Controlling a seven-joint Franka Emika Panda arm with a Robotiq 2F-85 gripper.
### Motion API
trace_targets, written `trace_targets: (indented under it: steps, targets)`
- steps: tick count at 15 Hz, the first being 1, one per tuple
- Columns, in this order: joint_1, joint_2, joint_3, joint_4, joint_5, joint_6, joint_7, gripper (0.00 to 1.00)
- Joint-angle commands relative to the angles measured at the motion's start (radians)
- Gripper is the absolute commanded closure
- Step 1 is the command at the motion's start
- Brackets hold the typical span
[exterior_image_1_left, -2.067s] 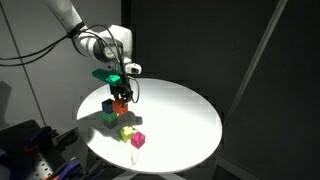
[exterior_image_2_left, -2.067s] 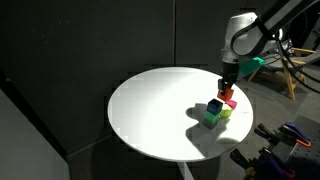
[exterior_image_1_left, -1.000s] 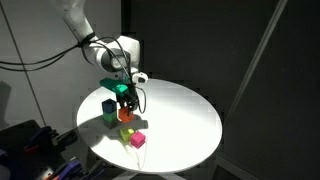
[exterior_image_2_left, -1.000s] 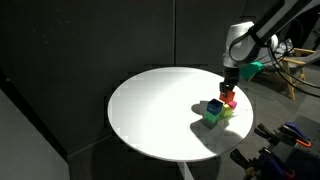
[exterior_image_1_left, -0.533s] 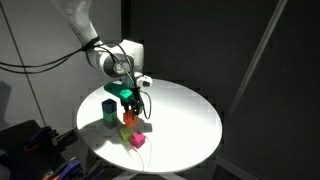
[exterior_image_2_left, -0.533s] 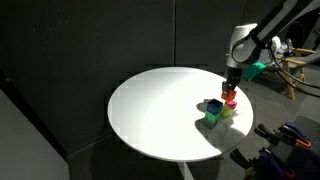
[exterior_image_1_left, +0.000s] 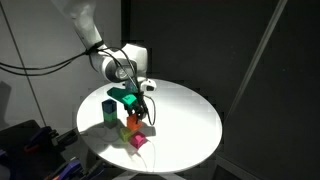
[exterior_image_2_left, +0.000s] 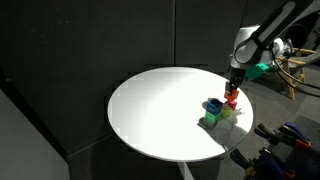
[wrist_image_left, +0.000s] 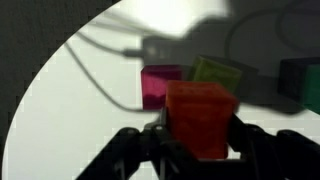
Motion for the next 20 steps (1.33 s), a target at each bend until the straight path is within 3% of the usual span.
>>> trace_targets:
  steps: [1,20]
  targets:
    - [-0.022,0.011,-0.003,0.012,0.023,0.013,-0.046,0.73]
    - [0.0,0.09,0.004,0.114,0.012,-0.034,-0.007,0.73]
